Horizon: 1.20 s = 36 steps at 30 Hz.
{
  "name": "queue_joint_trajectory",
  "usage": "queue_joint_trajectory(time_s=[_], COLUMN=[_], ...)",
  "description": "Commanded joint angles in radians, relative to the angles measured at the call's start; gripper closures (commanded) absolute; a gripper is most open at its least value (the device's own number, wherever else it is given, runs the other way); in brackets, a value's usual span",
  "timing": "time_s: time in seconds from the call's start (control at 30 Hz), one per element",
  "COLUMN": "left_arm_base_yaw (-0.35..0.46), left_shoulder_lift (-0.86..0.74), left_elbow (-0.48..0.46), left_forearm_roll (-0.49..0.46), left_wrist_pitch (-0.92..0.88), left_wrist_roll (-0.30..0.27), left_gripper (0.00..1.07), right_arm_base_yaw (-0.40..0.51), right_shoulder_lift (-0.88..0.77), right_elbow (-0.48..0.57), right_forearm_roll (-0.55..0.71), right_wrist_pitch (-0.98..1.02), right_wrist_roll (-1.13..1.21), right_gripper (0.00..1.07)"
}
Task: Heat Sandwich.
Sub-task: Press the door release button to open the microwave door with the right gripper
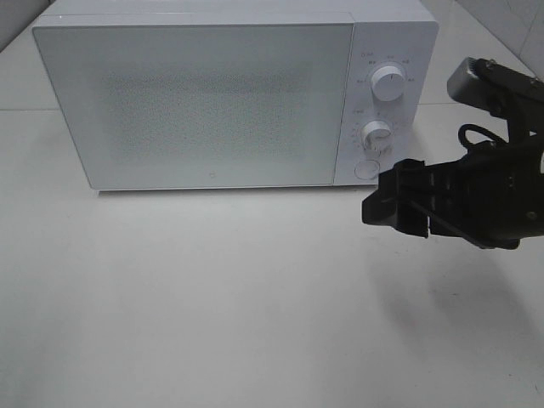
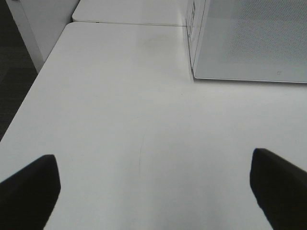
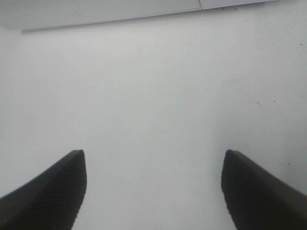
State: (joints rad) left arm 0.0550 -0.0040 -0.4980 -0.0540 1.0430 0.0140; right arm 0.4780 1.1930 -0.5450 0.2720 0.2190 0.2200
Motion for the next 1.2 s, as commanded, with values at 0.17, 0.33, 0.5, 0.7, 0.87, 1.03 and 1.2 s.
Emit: queue_joint_trajectory(time_s=[0.17,0.33,0.5,0.7,0.87,1.03,1.2], left_arm_base_yaw=[0.003,0.003,0.003,0.003,0.003,0.003,0.003], left_shoulder_lift=[-0.028,-0.028,-0.028,-0.028,-0.028,-0.028,-0.028], left_elbow=[0.003,0.003,0.003,0.003,0.003,0.003,0.003], left_forearm_roll=[-0.009,-0.009,-0.009,-0.009,-0.009,-0.009,-0.009], left_wrist_pitch=[-0.008,-0.008,-0.008,-0.008,-0.008,-0.008,-0.008], left_wrist_roll=[0.000,0.000,0.000,0.000,0.000,0.000,0.000], left_gripper=[0.05,0.05,0.05,0.05,0.05,0.05,0.05], right_arm_base_yaw=[-0.002,-0.002,-0.002,-0.002,-0.002,-0.002,-0.077], right_shoulder_lift=[-0.096,-0.179,-0.309,-0.493,-0.646,-0.794,-0.909], right_elbow=[-0.092,-0.125,-0.131,-0.130,-0.130,-0.129,-0.116], right_forearm_roll=[-0.067,-0.165,-0.225,-0.290,-0.324,-0.337,-0.349], right_wrist_pitch=[0.298,0.424,0.514,0.601,0.668,0.758,0.850], right_wrist_roll=[-0.145,-0.134,-0.130,-0.114,-0.084,-0.078,-0.076], right_gripper=[0.31,0.31,0.31,0.31,0.31,0.31,0.31])
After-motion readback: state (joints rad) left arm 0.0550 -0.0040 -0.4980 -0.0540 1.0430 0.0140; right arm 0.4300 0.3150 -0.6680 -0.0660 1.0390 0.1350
